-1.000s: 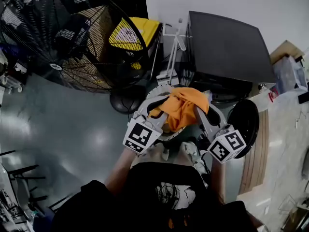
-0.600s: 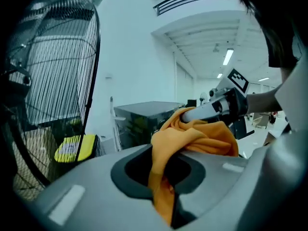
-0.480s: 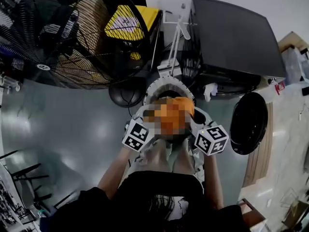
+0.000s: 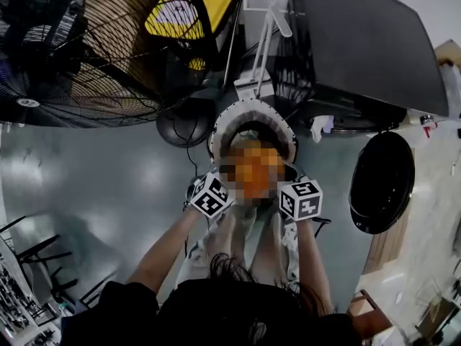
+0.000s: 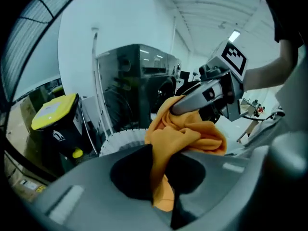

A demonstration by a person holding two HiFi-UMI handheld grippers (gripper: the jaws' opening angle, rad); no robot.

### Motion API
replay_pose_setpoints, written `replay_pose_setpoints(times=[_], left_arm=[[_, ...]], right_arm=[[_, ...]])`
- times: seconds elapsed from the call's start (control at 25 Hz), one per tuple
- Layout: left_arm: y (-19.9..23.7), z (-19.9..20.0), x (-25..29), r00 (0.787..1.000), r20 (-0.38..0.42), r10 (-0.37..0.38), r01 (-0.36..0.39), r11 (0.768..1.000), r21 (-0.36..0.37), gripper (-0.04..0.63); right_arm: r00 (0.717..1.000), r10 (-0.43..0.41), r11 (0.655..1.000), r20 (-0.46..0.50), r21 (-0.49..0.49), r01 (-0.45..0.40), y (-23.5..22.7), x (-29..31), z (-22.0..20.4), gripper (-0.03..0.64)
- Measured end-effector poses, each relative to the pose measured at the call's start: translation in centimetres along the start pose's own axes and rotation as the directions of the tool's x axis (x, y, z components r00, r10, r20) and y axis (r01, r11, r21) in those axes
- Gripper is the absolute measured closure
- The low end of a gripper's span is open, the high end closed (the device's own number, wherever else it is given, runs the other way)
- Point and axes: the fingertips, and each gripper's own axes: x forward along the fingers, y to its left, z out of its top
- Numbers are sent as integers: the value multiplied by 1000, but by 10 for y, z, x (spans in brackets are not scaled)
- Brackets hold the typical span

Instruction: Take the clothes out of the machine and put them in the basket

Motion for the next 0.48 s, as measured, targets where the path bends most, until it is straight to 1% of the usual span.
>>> replay_pose_setpoints(times=[0.08, 0.16, 0.24, 0.28, 0.4, 0.48], left_arm=[[-1, -19, 18, 998, -54, -23, 23, 1000, 4, 549], [-2, -37, 33, 994, -101, -44, 43, 999, -9, 549], [-1, -51, 44, 989, -140, -54, 51, 998, -27, 547], [0, -58, 49, 986, -157, -54, 50, 998, -32, 536], [-1, -79, 61, 974, -216, -69, 64, 998, -31, 460], [-1, -90, 65, 967, -241, -78, 72, 997, -35, 412]], right_arm=[[999, -5, 999, -36, 35, 6, -11, 15, -21, 521], [998, -14, 997, -64, 69, 18, -19, 28, -38, 520], [997, -18, 994, -80, 107, 26, -25, 41, -53, 520], [996, -17, 991, -86, 133, 28, -28, 47, -60, 520], [994, -17, 977, -105, 210, 39, -36, 63, -80, 518], [991, -32, 972, -133, 227, 61, -44, 73, -93, 517]])
